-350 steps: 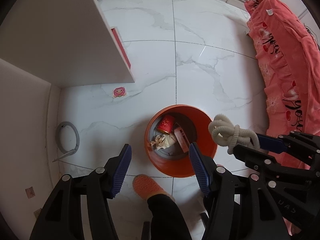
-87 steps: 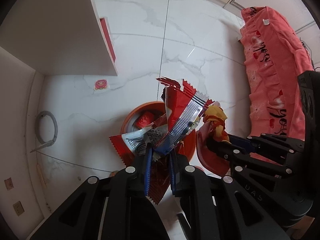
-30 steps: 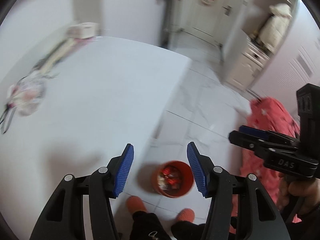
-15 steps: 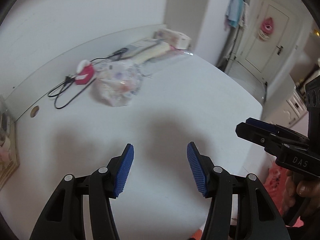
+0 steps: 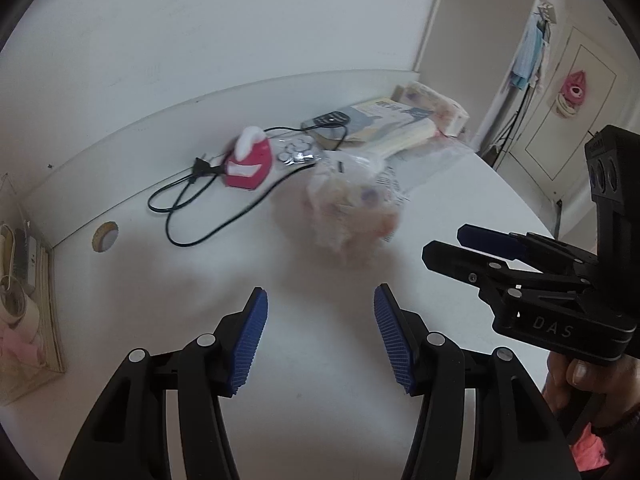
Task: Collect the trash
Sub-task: 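Move both tools back up to the desk, then grasp the clear HIBISCUS FLOWER bag with the right tool while the left tool grasps the red toy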
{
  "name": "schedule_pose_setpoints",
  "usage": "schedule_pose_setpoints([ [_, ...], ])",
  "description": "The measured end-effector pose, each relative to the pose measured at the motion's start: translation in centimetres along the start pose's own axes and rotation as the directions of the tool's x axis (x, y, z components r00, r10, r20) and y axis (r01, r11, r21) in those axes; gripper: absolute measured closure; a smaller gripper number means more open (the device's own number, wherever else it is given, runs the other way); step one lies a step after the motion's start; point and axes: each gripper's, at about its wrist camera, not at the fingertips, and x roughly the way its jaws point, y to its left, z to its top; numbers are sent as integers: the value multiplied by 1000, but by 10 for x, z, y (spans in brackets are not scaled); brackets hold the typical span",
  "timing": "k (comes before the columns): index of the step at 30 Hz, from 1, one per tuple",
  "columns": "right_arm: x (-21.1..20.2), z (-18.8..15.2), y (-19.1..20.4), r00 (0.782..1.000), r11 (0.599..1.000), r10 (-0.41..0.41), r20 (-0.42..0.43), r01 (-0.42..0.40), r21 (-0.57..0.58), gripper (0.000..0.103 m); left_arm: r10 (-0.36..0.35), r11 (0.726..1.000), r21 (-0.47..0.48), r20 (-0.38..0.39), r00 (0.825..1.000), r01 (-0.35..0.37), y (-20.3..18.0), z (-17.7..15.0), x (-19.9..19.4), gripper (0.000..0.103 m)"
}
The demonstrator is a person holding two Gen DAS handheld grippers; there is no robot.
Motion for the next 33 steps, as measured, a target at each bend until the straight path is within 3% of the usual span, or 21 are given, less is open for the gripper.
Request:
schedule_pose_setpoints([
  [12, 65, 33, 9, 995, 988, -97, -36, 92, -124, 44, -21, 1000, -24, -35, 999, 20, 36, 18, 33, 46],
  [22, 94, 37, 10, 990, 981, -116, -81, 102, -163, 45, -37, 999, -22, -37, 999, 36, 46, 36, 56, 46],
  [23, 96, 37, 8, 990, 982, -113, -86, 98, -161, 50, -38, 999, -23, -38, 999, 37, 47, 37, 57, 46],
  [24, 97, 37, 7, 990, 982, -113, -88, 98, -159, 66, -38, 999, -23, -39, 999, 37, 47, 37, 59, 46],
  [27, 94, 40, 0, 991, 988, -99, -86, 87, -130, 87, -38, 999, -19, -45, 998, 37, 46, 38, 63, 46],
  [33, 66, 43, -18, 993, 994, -108, -53, 106, -36, 94, -56, 998, 1, -56, 997, 56, 38, 40, 69, 46],
])
